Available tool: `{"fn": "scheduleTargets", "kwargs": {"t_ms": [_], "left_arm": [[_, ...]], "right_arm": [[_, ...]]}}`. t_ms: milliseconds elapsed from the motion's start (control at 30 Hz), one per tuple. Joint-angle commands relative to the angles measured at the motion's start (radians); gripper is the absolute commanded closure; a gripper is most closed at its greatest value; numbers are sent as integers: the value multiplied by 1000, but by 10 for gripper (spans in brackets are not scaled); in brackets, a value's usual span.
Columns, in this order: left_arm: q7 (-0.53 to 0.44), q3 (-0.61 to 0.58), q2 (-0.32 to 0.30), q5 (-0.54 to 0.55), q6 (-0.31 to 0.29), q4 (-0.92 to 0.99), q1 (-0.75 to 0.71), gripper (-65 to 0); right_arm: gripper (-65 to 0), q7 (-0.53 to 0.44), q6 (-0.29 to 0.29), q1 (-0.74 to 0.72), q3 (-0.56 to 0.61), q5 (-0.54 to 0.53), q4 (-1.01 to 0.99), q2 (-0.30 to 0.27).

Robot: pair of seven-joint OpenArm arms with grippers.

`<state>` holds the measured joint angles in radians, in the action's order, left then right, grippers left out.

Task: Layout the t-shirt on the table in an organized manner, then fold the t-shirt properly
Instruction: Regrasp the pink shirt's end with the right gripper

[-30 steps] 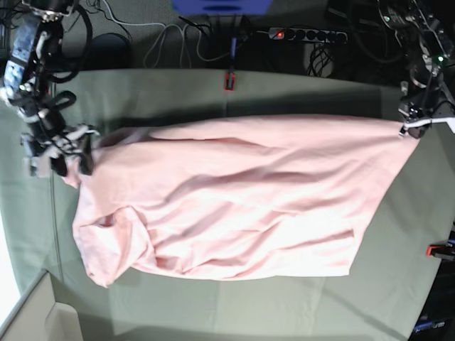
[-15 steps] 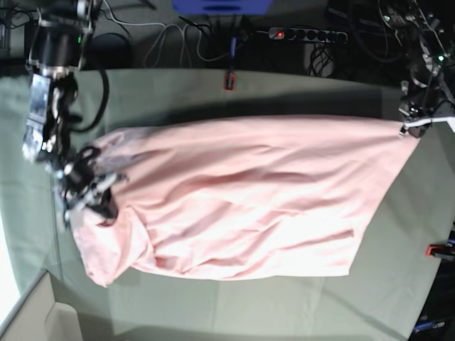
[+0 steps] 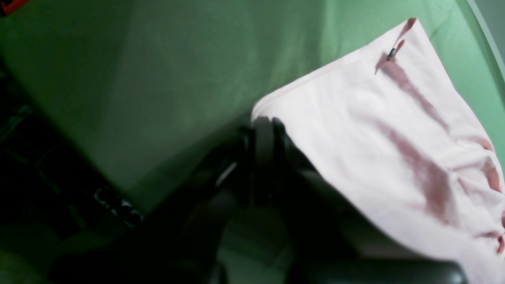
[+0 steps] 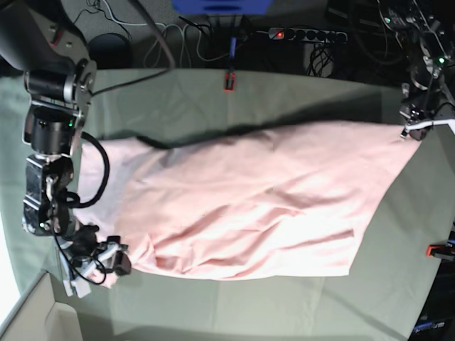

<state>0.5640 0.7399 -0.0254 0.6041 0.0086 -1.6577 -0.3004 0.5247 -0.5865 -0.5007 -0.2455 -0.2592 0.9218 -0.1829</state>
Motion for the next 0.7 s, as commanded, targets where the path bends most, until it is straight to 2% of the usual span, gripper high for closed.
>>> {"fn": "scheduleTargets", "kwargs": {"t_ms": [0,67,133,200,300,400,533,667], "left_arm": [[-23,4,-14,6,-2,-17,8,-1],[-23,2,-14,6,-2,-17,10,-1],[-23,0,-14,6,-2,-17,11,-1],[-23,0,-14,6,0,-17,11,-1],[-23,0,-14,6,0,-17,13,-1],[-23,0,-14,6,-3,-17,14,-1],[-23,0,-14,6,-5,-17,14,-1],[-23,-1,-14,6,-5,-17,27,-1]], "right_arm": [[-336,-27,-8,-29,-1,-18,18,-19],[-405,-25,-11,-13,-4,-19,19,-33],[-432,-27,-13,21,-10,-21,55,-48],[-419,-28,-13,84,-12,-22,112,-77],[-381,-34,-13,201,-12,-22,211,-91],[-356,-36,-13,308,-82,-22,265,-91],[-355,-36,-13,376,-171,-19,242,-65],[-355,-36,-10,377,-228,-19,136,-63]]}}
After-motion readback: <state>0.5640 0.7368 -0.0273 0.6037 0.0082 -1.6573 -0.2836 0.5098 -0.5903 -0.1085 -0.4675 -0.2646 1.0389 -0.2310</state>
